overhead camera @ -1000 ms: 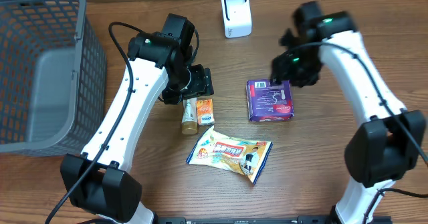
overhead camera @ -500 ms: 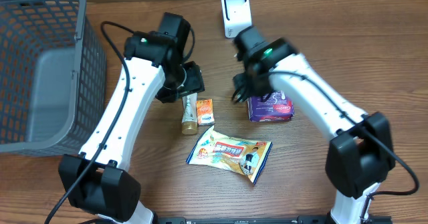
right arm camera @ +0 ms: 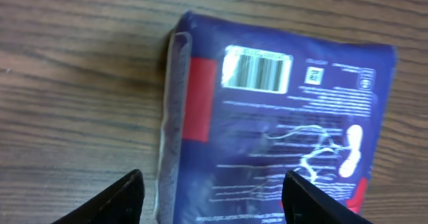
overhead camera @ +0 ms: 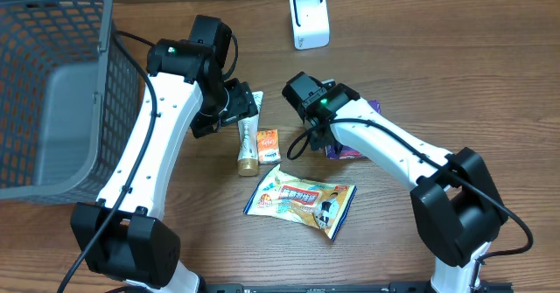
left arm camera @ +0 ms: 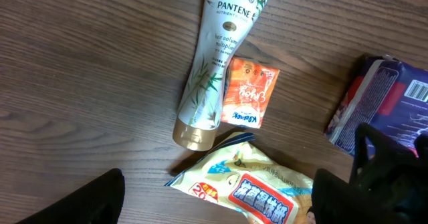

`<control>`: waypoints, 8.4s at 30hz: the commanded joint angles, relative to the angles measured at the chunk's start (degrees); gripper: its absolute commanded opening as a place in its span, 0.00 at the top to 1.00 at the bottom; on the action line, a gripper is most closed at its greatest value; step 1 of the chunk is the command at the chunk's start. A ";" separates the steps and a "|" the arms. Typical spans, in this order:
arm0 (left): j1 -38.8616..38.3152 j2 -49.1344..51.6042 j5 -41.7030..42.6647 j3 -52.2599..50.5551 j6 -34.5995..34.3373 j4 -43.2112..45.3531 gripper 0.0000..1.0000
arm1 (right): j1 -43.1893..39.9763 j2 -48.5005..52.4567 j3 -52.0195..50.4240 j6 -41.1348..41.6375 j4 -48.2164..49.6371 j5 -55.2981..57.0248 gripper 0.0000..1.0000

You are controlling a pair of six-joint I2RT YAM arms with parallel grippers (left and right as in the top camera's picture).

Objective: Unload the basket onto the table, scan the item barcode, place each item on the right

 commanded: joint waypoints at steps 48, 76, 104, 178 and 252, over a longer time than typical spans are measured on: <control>-6.93 -0.09 5.05 -0.68 6.56 3.26 0.09 | -39.76 -5.31 -17.68 -15.04 16.68 -60.04 0.22; -6.93 -0.09 4.61 -0.68 7.19 3.98 0.09 | -25.79 -10.62 6.67 6.97 -16.63 5.11 0.96; -6.93 -0.07 3.37 -0.68 7.56 3.04 0.08 | -10.97 -6.16 -6.54 19.32 -15.34 6.05 0.96; 3.69 0.57 -4.20 -0.76 -1.57 1.97 0.04 | 7.48 10.75 -0.63 16.79 -9.11 16.39 0.77; 3.67 0.63 -4.17 -0.76 -0.52 1.53 0.02 | -22.05 2.34 -6.01 -25.51 2.40 -46.18 0.45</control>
